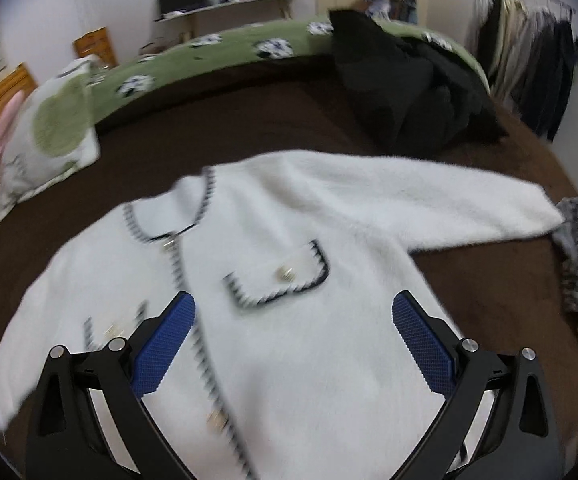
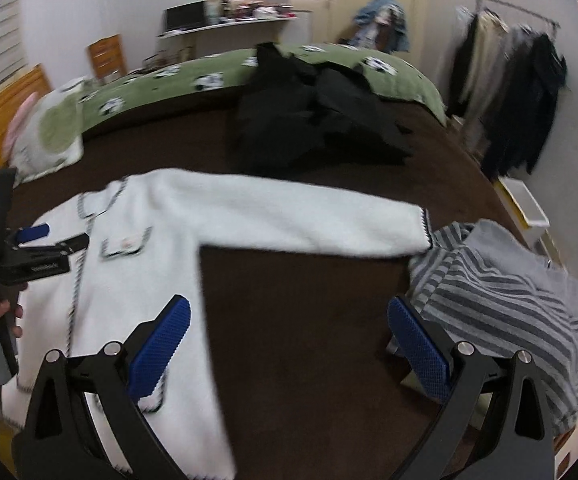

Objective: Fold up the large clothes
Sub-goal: 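Move the right gripper to the cardigan sleeve cuff and grasp it, then lift the grasped sleeve cuff up with the right gripper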

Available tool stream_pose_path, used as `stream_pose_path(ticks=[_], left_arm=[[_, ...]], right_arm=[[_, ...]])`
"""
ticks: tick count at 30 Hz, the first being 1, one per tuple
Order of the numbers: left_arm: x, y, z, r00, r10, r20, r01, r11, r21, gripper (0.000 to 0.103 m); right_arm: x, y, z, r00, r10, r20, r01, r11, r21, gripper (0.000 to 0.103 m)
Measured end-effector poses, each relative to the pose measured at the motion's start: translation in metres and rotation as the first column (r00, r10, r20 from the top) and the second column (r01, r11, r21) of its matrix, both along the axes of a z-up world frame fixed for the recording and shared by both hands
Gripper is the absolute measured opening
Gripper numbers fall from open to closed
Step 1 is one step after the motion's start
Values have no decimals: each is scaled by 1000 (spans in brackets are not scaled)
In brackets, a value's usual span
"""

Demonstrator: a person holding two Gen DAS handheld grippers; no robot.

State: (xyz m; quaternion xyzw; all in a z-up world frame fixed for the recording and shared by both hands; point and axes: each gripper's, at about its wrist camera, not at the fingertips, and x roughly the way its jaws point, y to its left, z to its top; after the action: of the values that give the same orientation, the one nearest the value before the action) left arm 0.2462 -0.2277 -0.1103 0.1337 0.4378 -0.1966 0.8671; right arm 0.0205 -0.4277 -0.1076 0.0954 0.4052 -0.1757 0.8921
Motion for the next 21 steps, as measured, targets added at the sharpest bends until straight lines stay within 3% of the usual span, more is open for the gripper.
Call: stream_pose_path(ticks=[8, 13, 18, 21], left_arm=[[74, -82, -81, 998, -22, -62, 23, 1000, 15, 97], [93, -104, -119, 995, -17, -94, 20, 999, 33, 98], [87, -101, -124, 999, -13, -49, 12, 1000, -8, 98], [84, -101, -124, 999, -15, -50, 14, 1000, -11, 98]], right_arm=[[18, -67, -62, 994, -108, 5, 107, 991, 75, 98], [18, -98, -89, 989, -148, 31, 140, 975, 171, 98], [26, -123, -107, 978, -198, 66, 175, 952, 251, 98], [33, -133, -116, 969, -225, 104, 177, 921, 346, 98]])
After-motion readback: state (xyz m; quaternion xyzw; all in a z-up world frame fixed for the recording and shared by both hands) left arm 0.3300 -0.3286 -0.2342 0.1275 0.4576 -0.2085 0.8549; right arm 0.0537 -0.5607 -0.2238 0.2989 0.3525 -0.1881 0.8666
